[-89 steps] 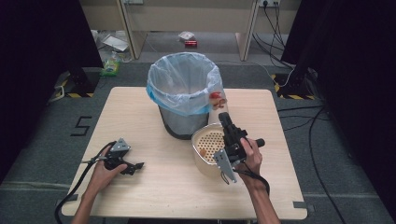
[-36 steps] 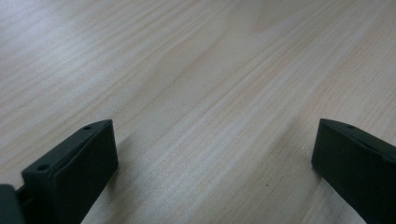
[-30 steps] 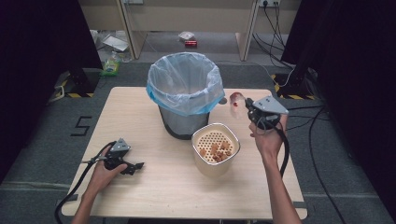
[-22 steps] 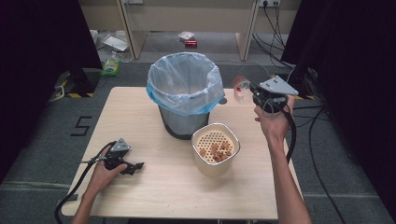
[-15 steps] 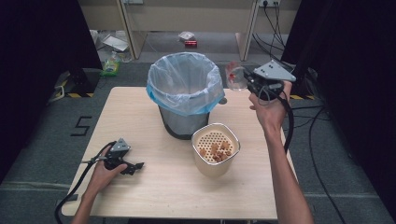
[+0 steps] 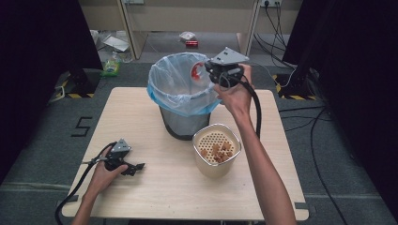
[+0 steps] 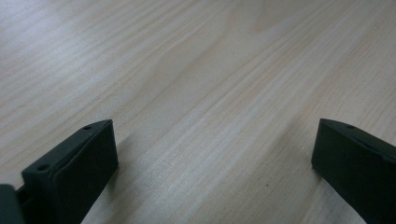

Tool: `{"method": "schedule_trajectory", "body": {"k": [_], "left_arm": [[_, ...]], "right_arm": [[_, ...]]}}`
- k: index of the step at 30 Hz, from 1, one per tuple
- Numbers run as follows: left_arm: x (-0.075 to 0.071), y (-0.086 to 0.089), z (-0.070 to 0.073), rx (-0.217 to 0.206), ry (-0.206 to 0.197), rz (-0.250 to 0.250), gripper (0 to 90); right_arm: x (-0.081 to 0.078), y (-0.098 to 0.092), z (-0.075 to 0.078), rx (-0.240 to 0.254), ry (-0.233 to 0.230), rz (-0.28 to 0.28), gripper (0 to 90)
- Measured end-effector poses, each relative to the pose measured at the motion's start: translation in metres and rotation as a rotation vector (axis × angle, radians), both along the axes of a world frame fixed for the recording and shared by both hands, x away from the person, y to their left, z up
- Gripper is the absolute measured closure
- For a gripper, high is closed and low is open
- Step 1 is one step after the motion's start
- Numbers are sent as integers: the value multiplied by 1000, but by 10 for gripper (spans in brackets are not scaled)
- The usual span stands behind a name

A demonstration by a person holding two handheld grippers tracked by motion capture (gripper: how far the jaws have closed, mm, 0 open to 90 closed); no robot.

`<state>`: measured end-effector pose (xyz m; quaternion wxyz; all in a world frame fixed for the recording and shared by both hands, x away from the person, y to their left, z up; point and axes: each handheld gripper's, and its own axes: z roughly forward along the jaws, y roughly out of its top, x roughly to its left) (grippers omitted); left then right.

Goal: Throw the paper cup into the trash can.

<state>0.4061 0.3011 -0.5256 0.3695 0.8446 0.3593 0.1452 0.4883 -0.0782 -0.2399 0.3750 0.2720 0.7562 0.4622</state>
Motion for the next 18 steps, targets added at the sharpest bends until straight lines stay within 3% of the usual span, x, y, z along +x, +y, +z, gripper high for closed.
{"method": "schedule_trajectory", "body": {"k": [2,7,18], "left_arm": [[0,0,0,0,0,0,0],[0,0,0,0,0,1,0],[0,0,0,0,1,1,0]], "right_arm": [[6,6,-2,5,5,-11,704],[8,4,0,21,2,-28,667],[-7,-43,2,47,18,-73,622]]}}
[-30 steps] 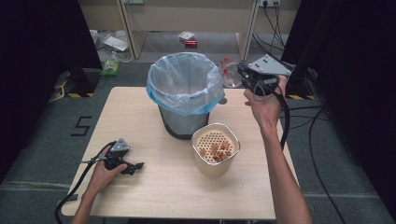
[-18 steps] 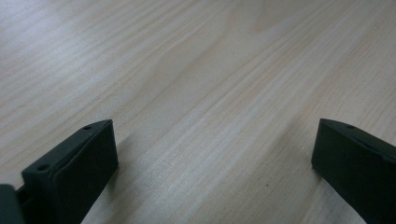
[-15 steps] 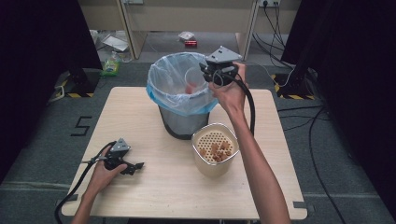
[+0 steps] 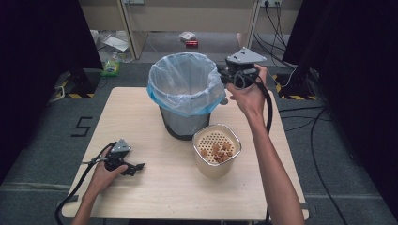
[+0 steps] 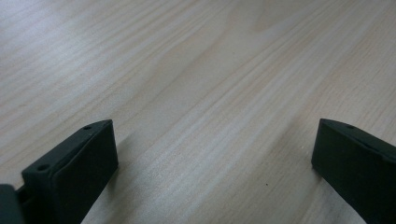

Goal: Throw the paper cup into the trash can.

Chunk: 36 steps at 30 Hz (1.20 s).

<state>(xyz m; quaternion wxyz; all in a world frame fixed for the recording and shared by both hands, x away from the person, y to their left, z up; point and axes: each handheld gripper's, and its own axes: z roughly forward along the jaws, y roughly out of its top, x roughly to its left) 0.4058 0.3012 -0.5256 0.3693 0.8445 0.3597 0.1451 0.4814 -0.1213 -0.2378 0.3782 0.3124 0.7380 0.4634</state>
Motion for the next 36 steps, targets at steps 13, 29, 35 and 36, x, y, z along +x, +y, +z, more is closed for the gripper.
{"method": "schedule_trajectory", "body": {"k": [13,29,35,36], "left_arm": [[0,0,0,0,0,0,0],[0,0,0,1,2,0,0],[0,0,0,-1,0,3,0],[0,0,0,0,1,3,0]], "right_arm": [[-25,-68,-43,-1,96,-73,549],[-63,-121,-140,8,275,-145,421],[-77,-135,-182,2,347,-172,400],[-79,-136,-189,4,359,-175,397]]}}
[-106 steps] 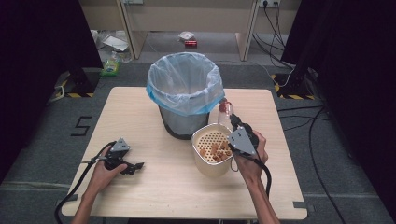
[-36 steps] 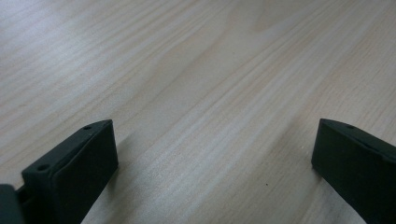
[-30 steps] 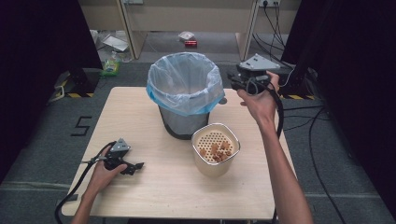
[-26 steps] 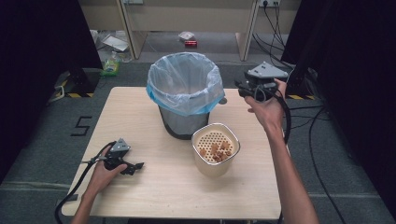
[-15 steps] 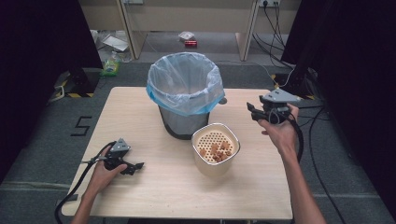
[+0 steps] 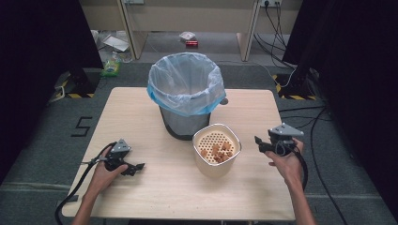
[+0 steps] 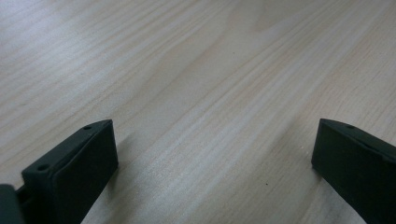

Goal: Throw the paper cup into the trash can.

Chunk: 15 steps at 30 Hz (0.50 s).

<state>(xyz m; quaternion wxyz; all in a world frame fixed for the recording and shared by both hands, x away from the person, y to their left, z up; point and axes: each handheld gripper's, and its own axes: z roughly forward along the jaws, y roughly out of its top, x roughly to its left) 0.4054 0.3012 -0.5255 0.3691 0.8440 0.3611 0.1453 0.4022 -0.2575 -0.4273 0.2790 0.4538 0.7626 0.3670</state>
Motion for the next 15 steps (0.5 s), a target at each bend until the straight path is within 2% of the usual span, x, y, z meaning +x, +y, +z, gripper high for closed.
{"method": "schedule_trajectory", "body": {"k": [4,8,11,13,15], "left_arm": [[0,0,0,0,-1,0,0],[0,0,0,0,0,0,0],[0,0,0,0,0,0,0],[0,0,0,0,0,0,0],[0,0,0,0,0,0,0]], "right_arm": [[-10,-4,-25,-23,33,-4,382],[-20,-5,-44,-19,74,-2,369],[-27,-5,-54,-34,88,-3,363],[-31,-4,-60,-24,92,-1,362],[-35,-2,-64,-22,116,6,354]]}}
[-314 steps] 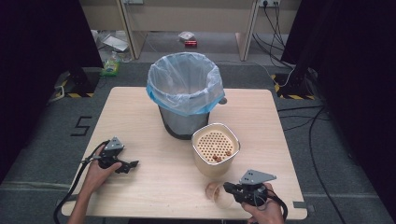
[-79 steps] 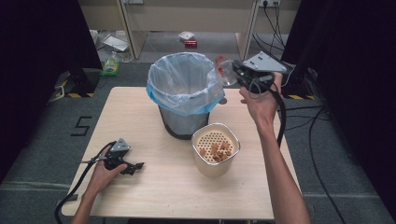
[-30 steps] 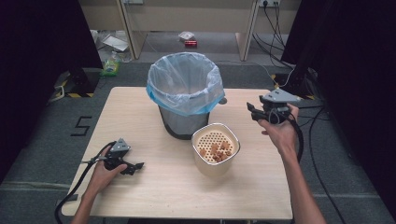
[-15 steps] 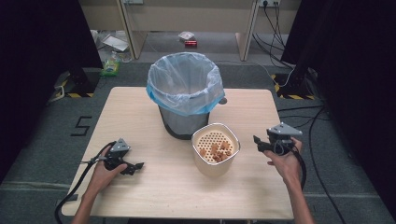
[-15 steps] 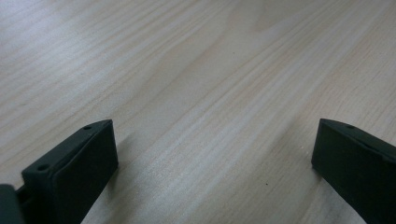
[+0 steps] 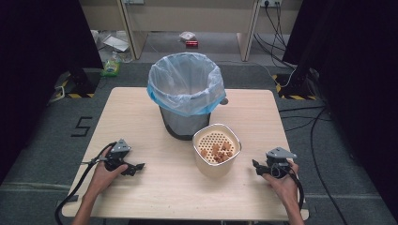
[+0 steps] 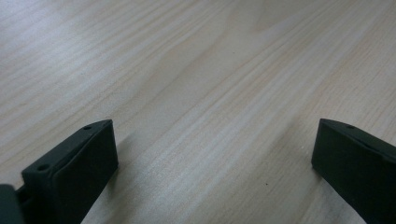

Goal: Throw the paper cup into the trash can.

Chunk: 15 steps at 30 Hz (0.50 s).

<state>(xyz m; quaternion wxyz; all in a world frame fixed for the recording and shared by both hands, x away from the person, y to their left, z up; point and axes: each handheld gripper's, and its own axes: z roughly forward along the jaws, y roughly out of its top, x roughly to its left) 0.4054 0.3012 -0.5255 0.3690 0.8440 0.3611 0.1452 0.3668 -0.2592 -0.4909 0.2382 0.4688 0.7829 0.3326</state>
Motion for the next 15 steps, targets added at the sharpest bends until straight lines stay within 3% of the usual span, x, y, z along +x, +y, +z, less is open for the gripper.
{"method": "schedule_trajectory", "body": {"k": [3,6,10,15], "left_arm": [[0,0,0,0,0,0,0],[0,0,0,0,0,0,0],[0,0,0,0,0,0,0],[0,0,0,0,0,0,0]], "right_arm": [[-5,3,-7,2,13,14,351],[-9,7,-16,-42,52,27,327],[-12,8,-22,39,46,25,321],[-12,9,-24,35,34,34,288]]}}
